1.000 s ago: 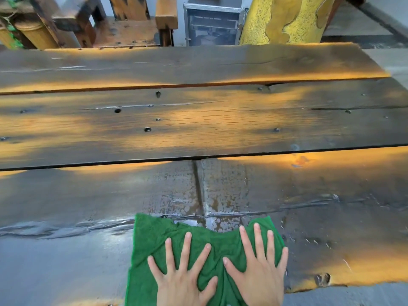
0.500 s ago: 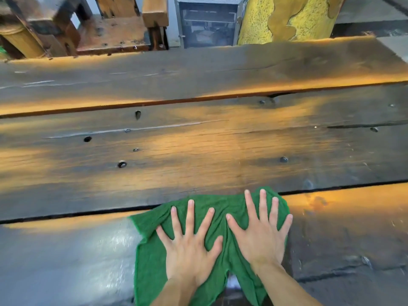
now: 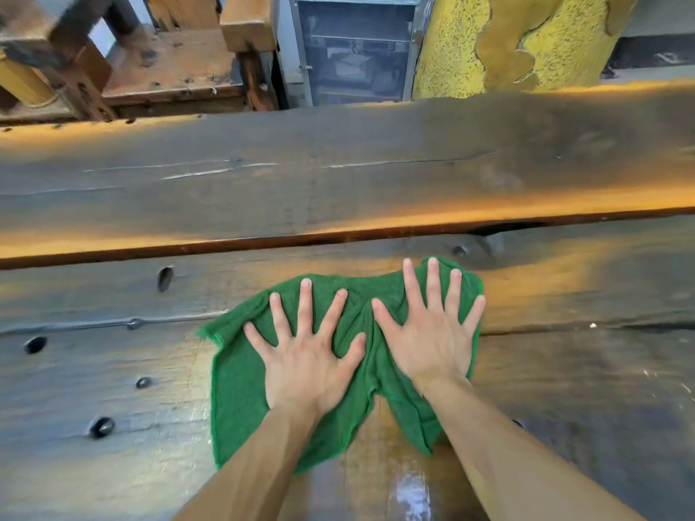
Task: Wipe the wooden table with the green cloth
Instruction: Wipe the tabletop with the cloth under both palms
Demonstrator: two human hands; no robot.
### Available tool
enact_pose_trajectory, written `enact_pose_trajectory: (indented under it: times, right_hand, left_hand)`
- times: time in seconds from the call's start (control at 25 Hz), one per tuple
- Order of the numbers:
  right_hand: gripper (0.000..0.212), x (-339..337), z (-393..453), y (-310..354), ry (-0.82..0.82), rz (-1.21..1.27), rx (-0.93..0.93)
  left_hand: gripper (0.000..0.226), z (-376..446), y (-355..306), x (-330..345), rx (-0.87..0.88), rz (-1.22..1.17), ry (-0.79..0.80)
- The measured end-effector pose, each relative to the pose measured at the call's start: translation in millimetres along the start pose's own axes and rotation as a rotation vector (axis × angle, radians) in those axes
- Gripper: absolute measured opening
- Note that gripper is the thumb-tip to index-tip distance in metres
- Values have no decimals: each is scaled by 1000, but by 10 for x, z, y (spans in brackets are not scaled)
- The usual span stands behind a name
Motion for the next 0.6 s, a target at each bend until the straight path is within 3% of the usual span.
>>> enact_pose_trajectory:
  times: [0.6]
  right_hand:
    - [73, -1284, 3262, 560, -70, -63, -40]
  left_hand:
    - [69, 3328, -467, -1731, 129, 36, -121]
Point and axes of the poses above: each hand's wrist, its own z-axis towards the middle knuckle, its own x-axis out of the palm, y = z × x, the point moved 5 cm from there along z, towards the middle knuckle, and after that the axes turned 15 degrees about y, right-handed, at the moved point
